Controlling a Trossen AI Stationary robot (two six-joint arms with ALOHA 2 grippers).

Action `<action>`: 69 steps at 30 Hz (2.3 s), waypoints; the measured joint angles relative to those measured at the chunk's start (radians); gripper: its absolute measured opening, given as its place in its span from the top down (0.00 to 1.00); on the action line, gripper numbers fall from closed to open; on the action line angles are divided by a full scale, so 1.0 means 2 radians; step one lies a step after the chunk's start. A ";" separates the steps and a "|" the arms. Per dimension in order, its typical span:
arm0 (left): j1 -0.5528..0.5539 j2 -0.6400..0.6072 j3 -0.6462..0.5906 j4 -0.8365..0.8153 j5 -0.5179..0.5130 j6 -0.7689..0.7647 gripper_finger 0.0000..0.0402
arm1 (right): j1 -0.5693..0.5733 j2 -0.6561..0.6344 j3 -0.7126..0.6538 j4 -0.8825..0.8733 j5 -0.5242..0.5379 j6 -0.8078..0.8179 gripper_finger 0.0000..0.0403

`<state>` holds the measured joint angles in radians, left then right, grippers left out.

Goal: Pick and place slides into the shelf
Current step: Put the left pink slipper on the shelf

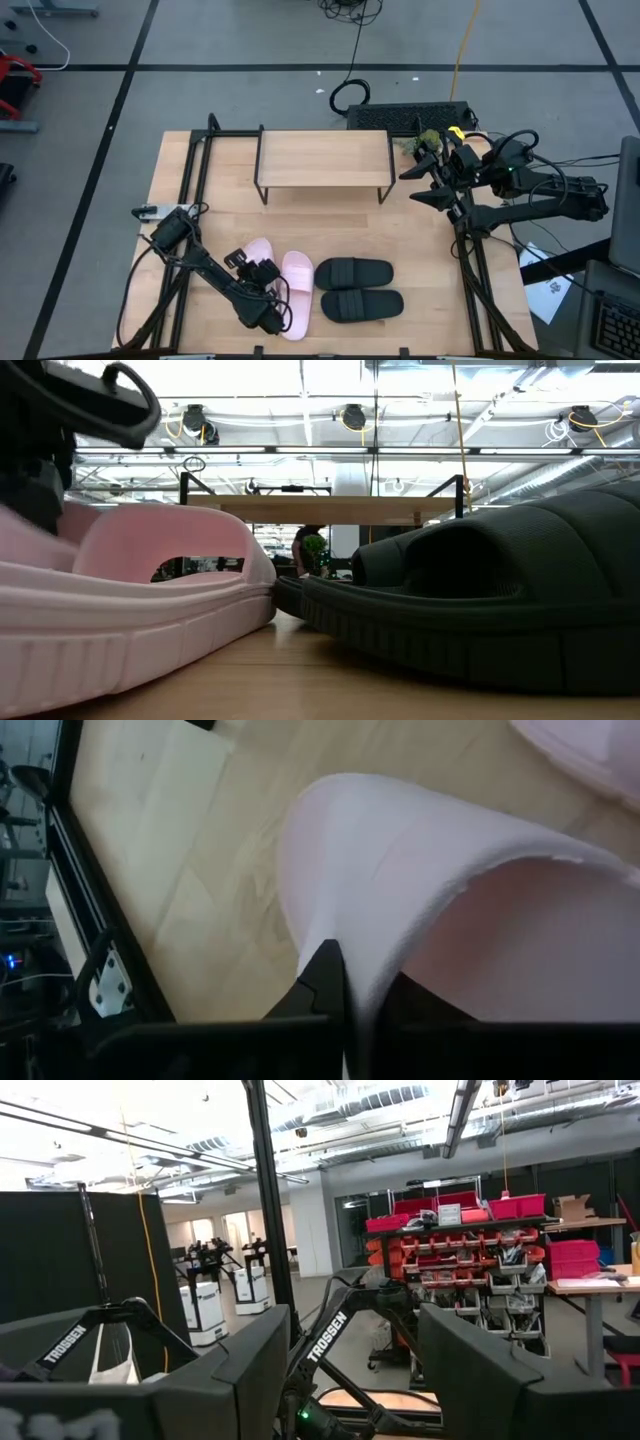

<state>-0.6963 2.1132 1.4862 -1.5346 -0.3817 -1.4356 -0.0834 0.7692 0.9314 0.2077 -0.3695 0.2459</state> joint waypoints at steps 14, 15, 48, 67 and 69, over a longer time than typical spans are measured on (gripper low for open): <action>-0.009 -0.020 0.028 -0.019 0.000 0.012 1.00 | 0.000 0.000 0.000 -0.002 0.001 0.000 0.48; -0.009 -0.023 0.028 -0.020 0.000 0.018 1.00 | 0.000 0.000 0.000 -0.002 0.001 0.000 0.48; 0.234 -0.186 0.219 -0.018 -0.296 0.549 1.00 | 0.000 0.067 0.000 0.177 0.095 0.002 0.48; 0.444 -0.161 0.252 0.049 -0.245 0.718 1.00 | 0.000 0.067 0.000 0.167 0.174 -0.044 0.48; 0.450 -0.154 0.251 0.048 -0.241 0.710 1.00 | 0.000 0.068 0.000 0.167 0.174 -0.051 0.48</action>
<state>0.2044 1.8049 1.9883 -1.4380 -0.8636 -0.0147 -0.0837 0.9043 0.9310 0.5411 -0.0223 0.1438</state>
